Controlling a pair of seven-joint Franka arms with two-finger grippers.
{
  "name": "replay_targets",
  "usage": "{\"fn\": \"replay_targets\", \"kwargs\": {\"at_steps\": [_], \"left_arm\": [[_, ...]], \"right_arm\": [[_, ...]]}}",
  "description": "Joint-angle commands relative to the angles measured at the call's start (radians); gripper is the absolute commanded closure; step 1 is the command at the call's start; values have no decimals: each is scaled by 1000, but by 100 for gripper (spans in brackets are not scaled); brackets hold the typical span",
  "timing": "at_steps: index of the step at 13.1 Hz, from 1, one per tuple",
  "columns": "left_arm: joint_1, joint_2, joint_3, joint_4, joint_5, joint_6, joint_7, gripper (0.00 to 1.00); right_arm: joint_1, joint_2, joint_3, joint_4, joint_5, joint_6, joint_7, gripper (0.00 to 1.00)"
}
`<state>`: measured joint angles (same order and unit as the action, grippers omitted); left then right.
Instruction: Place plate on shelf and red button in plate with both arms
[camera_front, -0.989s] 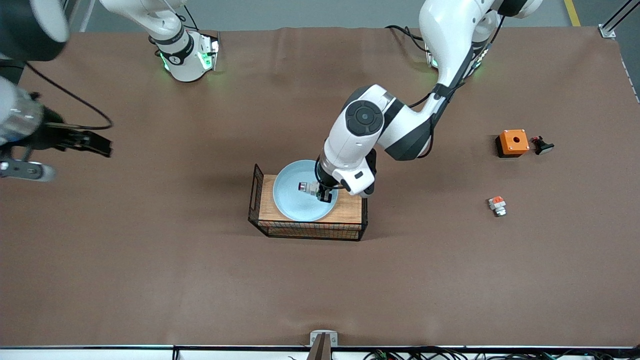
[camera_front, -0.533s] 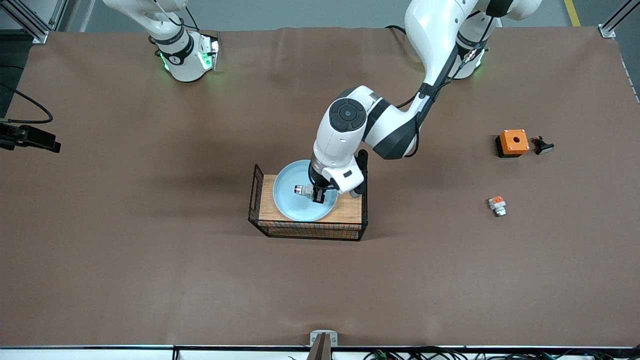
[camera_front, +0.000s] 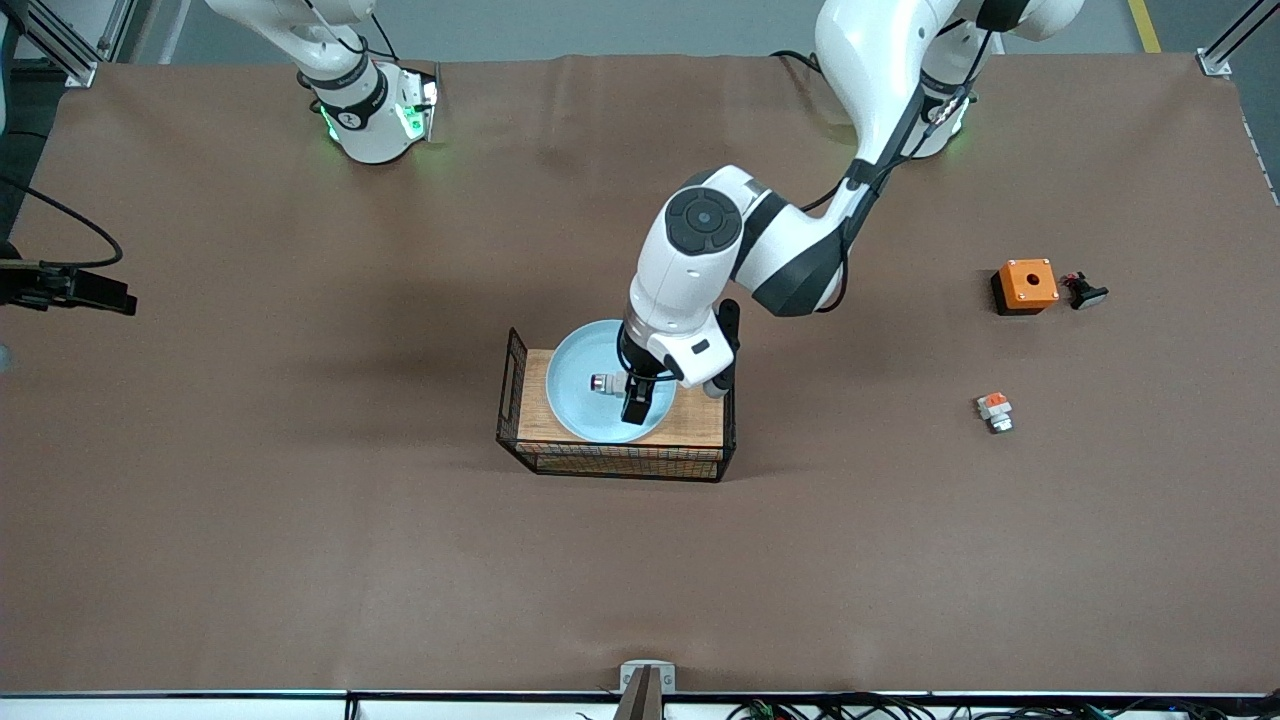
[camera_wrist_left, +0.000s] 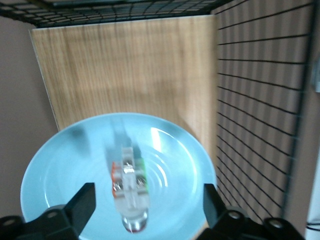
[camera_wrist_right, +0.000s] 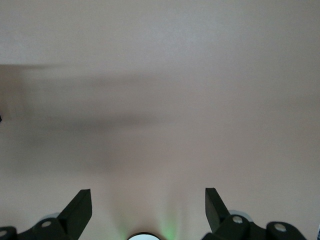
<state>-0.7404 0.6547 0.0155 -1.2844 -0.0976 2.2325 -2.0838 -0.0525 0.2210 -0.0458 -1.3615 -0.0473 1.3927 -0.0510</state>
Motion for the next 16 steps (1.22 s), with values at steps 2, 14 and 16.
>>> {"fn": "replay_targets", "kwargs": {"at_steps": [2, 14, 16], "left_arm": [[33, -192, 6, -21, 33, -185, -4, 0], [441, -524, 1, -183, 12, -795, 890, 0], [515, -594, 1, -277, 19, -794, 1054, 0]], "right_arm": [[-13, -12, 18, 48, 24, -11, -7, 0], [16, -222, 21, -120, 83, -60, 0, 0], [37, -252, 18, -151, 83, -31, 17, 0]]}}
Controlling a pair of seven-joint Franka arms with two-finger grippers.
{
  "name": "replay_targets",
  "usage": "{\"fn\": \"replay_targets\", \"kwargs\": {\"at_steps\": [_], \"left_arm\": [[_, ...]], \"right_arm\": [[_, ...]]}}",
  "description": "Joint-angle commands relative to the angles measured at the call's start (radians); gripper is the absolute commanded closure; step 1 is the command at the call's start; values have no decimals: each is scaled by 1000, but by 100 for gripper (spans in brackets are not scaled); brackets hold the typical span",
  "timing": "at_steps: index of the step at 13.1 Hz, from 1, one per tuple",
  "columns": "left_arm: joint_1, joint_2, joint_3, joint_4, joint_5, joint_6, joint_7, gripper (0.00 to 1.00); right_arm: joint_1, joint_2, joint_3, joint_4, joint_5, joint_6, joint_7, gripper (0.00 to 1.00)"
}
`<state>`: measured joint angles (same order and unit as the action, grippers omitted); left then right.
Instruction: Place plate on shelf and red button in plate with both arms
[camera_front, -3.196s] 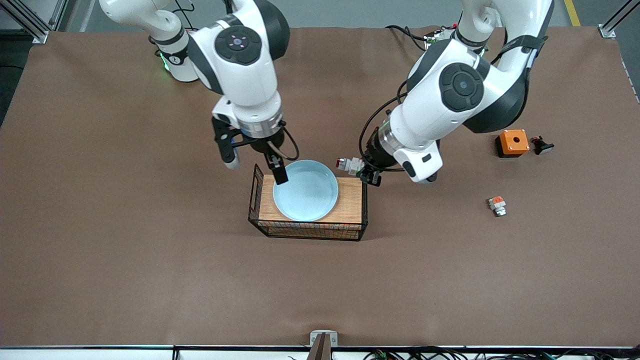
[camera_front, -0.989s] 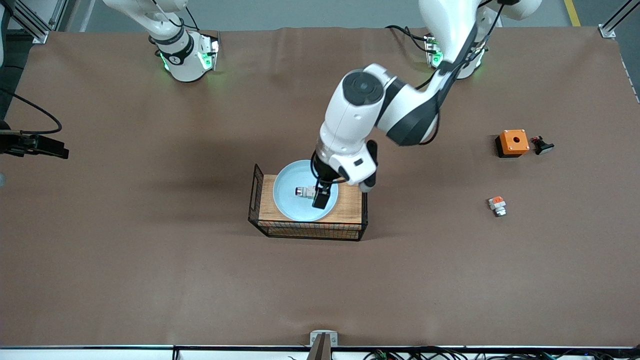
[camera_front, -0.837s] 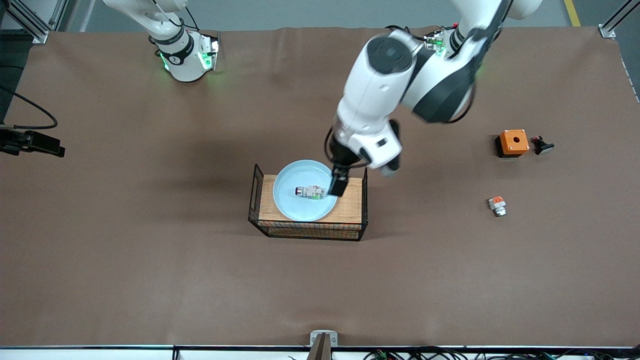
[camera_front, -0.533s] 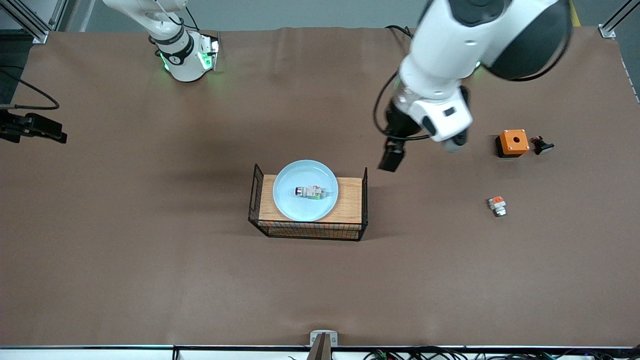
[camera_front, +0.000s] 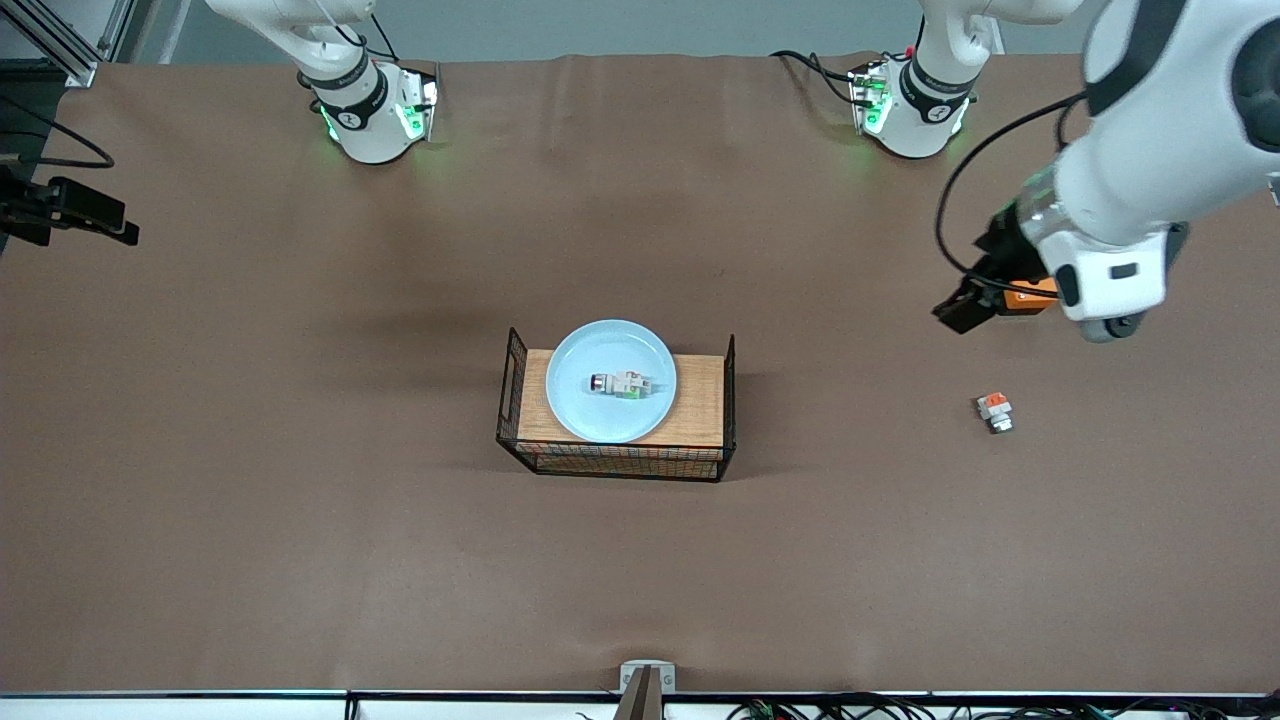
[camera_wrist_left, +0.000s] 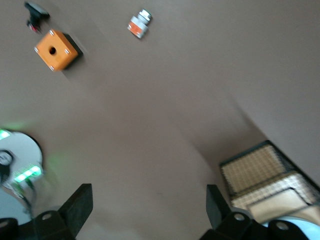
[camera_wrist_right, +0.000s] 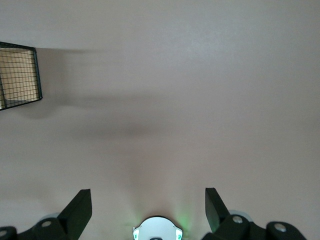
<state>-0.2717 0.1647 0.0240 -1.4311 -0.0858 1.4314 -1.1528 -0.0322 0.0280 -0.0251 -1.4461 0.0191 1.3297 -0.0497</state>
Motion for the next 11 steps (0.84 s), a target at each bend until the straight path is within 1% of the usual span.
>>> {"fn": "replay_targets", "kwargs": {"at_steps": [1, 3, 4, 5, 6, 7, 8, 9, 11], "left_arm": [[87, -150, -7, -178, 8, 9, 222, 0], [135, -198, 0, -235, 9, 17, 402, 0], [152, -206, 23, -242, 11, 26, 507, 0], [152, -208, 62, -242, 11, 41, 609, 0], [155, -208, 94, -239, 20, 64, 734, 0], [163, -208, 109, -238, 32, 82, 831, 0], [189, -205, 108, -233, 40, 104, 876, 0], [199, -205, 108, -230, 40, 130, 886, 0], [206, -195, 109, -203, 40, 138, 889, 0]], "right_arm": [[29, -71, -4, -85, 16, 40, 51, 0], [57, -114, -25, -144, 15, 84, 88, 0], [57, -141, -25, -186, 15, 118, 88, 0], [54, -170, -29, -230, 15, 147, 88, 0], [51, -177, -32, -243, 15, 152, 88, 0], [51, -178, -32, -243, 15, 155, 88, 0], [51, -178, -32, -243, 15, 163, 88, 0], [51, -178, -32, -241, 15, 166, 85, 0], [48, -180, -32, -241, 13, 178, 73, 0]]}}
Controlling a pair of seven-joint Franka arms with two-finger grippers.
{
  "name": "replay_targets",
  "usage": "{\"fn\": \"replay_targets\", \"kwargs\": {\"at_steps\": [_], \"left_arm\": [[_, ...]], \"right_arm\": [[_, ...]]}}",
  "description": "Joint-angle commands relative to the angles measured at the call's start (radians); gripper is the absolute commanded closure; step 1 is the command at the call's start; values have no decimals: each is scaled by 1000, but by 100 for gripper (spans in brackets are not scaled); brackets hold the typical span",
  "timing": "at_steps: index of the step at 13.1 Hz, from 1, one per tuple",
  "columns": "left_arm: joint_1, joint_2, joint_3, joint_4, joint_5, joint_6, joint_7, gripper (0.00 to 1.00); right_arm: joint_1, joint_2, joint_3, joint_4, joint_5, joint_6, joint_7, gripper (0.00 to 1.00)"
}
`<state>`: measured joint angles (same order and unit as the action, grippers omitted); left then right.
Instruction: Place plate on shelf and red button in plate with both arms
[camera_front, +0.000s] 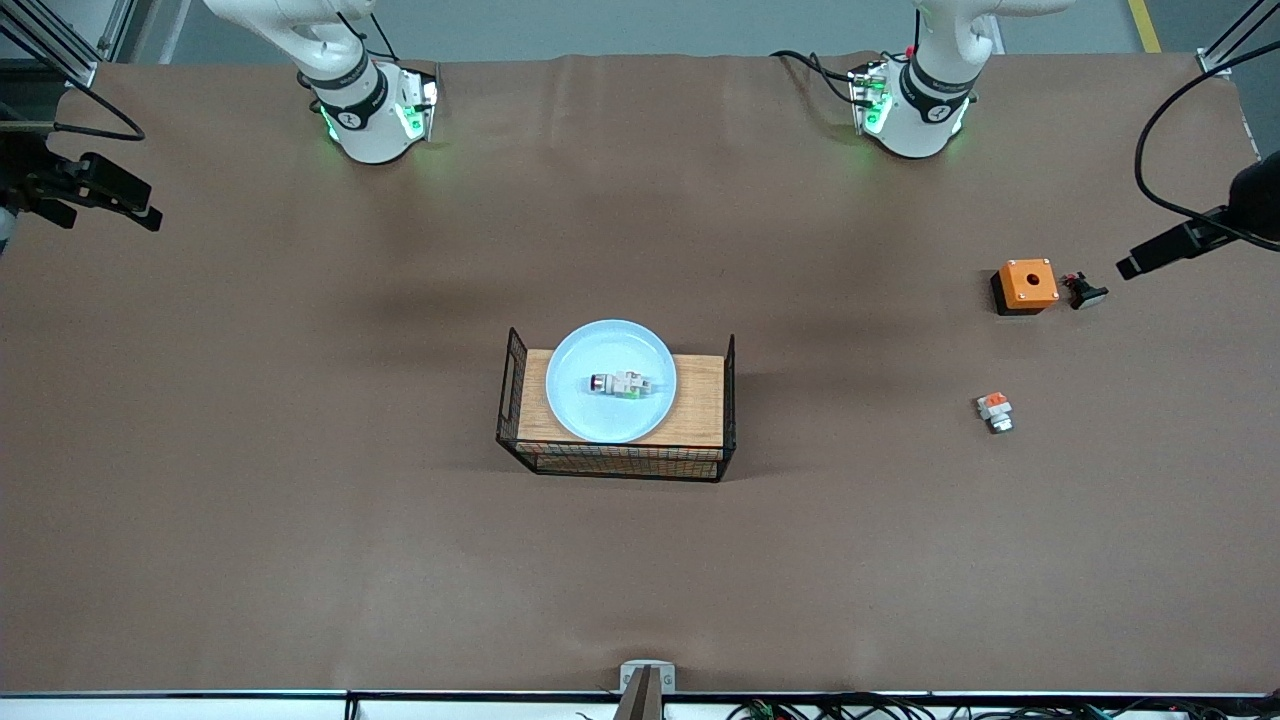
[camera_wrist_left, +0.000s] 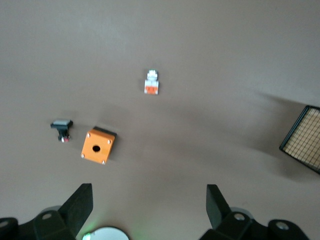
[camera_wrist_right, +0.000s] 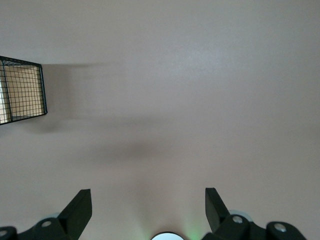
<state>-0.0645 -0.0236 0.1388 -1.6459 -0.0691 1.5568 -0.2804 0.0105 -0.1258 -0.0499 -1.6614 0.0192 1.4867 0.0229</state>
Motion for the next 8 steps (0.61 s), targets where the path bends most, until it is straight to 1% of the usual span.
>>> {"fn": "replay_targets", "kwargs": {"at_steps": [1, 3, 6, 8], "left_arm": [[-3, -4, -7, 17, 25, 23, 17, 0], [-4, 28, -7, 89, 23, 29, 9, 0], [-3, 37, -7, 100, 20, 31, 1, 0], [-12, 48, -8, 150, 25, 31, 21, 0]], "right_arm": [[5, -26, -7, -26, 13, 24, -3, 0], [5, -26, -4, -14, 4, 29, 9, 0], [-4, -23, -8, -11, 5, 29, 8, 0], [-4, -25, -7, -12, 4, 43, -7, 0]]}}
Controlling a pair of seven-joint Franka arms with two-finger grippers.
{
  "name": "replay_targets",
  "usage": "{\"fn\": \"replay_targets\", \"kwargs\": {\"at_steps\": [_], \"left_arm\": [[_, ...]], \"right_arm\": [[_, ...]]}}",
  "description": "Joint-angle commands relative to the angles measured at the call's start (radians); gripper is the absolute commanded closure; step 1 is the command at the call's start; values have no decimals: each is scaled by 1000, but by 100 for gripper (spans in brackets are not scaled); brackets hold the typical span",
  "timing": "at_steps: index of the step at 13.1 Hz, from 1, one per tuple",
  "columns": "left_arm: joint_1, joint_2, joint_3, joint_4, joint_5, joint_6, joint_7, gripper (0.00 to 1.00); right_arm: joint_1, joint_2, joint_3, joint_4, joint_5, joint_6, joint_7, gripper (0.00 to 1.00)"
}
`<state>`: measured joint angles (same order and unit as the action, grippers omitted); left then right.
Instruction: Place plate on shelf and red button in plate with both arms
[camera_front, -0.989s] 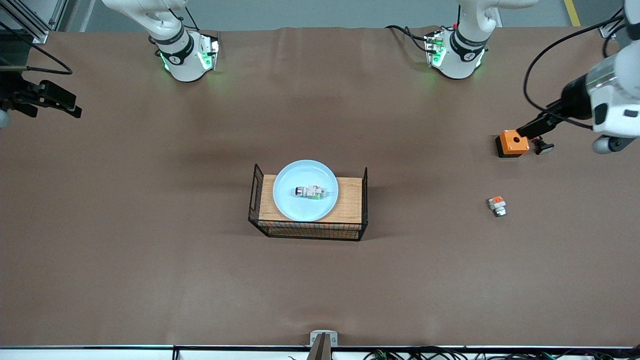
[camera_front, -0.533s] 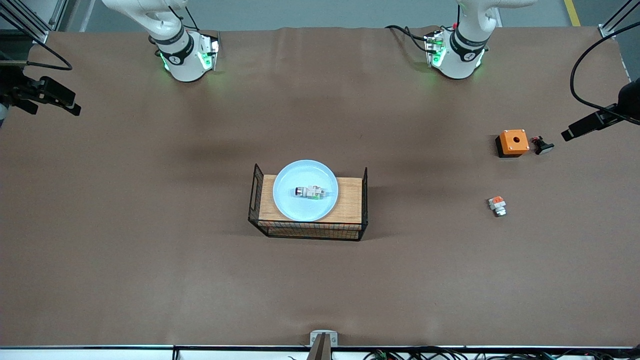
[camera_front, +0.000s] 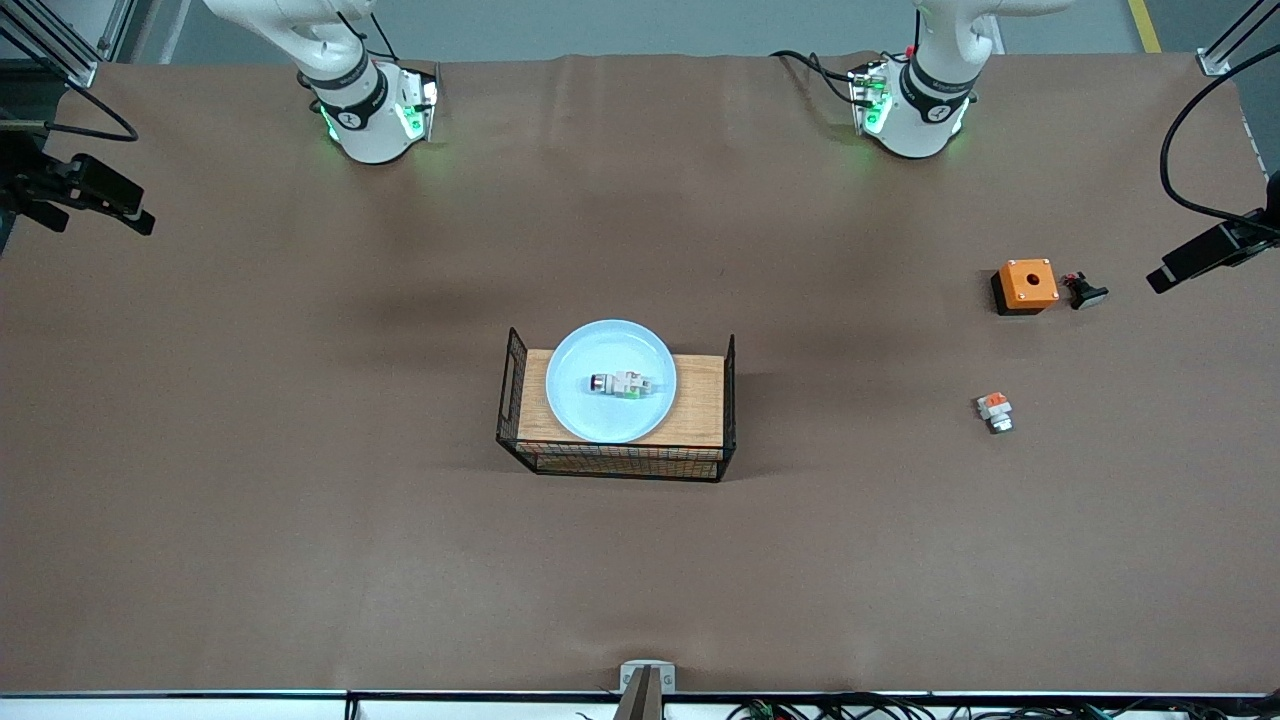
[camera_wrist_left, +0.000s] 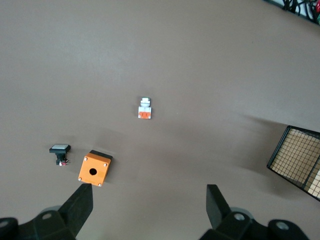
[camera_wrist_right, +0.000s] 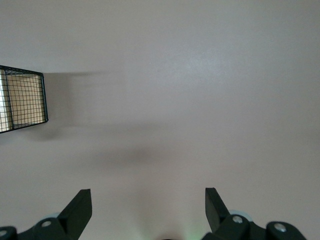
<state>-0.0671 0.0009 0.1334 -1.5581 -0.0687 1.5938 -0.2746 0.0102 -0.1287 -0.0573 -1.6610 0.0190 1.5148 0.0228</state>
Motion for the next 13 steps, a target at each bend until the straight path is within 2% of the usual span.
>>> {"fn": "replay_targets", "kwargs": {"at_steps": [1, 6, 9, 13], "left_arm": [[-17, 30, -6, 69, 30, -5, 26, 0], [-34, 36, -23, 61, 76, -5, 175, 0], [-39, 48, -70, 66, 78, 5, 184, 0], [-31, 45, -72, 66, 76, 5, 299, 0]], "right_arm": [[-4, -22, 1, -14, 4, 22, -8, 0], [2, -23, 7, -14, 4, 45, -38, 0], [2, -25, 5, -14, 4, 39, -81, 0], [2, -28, 7, -17, 4, 33, -90, 0]]}}
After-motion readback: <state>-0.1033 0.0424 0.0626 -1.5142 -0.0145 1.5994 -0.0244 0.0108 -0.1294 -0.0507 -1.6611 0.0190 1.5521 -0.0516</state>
